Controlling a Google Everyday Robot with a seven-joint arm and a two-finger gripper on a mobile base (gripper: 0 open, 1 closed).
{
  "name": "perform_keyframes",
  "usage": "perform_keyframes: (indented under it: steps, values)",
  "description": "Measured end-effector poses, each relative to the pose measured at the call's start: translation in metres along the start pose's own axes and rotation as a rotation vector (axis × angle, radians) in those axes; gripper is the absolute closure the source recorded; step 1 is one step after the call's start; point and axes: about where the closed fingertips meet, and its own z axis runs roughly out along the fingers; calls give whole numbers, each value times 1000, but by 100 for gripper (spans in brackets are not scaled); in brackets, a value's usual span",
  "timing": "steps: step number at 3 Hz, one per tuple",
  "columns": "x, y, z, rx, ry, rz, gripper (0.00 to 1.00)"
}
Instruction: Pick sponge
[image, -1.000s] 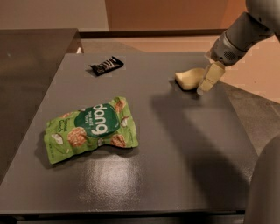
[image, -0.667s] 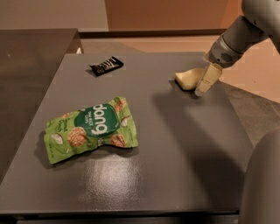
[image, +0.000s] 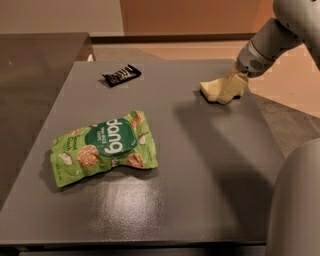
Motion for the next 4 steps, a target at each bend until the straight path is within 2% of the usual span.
perform_keyframes:
  steps: [2,3,4]
  values:
    - [-15,6,-19,-7,-41,-9,86]
    - [-30,15,-45,1,-79,-42,100]
    - [-48,29,-80,23,-125,-97,100]
